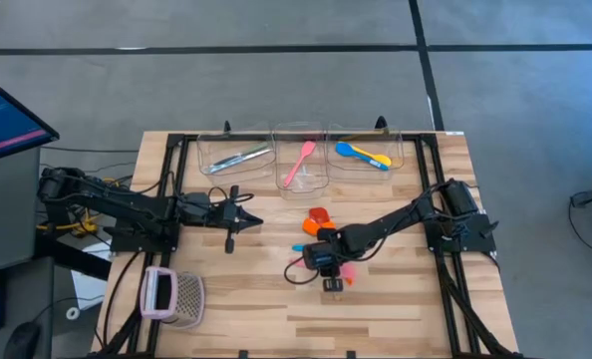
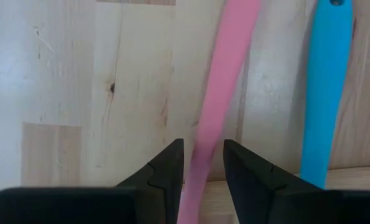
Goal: Pick & Place Kitchen Items
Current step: Put the pink spatula into the middle transparent bin
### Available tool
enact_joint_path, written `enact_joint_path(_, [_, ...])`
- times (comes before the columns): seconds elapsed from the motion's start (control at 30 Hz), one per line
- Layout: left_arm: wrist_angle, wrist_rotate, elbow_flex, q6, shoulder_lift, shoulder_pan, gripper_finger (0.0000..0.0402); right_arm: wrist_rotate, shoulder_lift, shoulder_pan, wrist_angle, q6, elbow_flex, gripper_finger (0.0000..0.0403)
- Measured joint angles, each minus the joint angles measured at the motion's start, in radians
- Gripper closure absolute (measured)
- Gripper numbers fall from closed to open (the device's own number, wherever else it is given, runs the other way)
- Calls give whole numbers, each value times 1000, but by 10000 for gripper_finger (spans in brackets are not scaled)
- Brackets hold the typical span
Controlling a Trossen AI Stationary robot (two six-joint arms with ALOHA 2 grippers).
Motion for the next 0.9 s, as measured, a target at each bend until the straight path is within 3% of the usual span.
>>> enact_joint_path(0.57, [0,2,0,0,0,0,399,-23,-6,-24,68,0,-59,298])
enact_joint_path(0.9, [0,5,0,0,0,0,399,-19,-4,-25,68,7,-60,384])
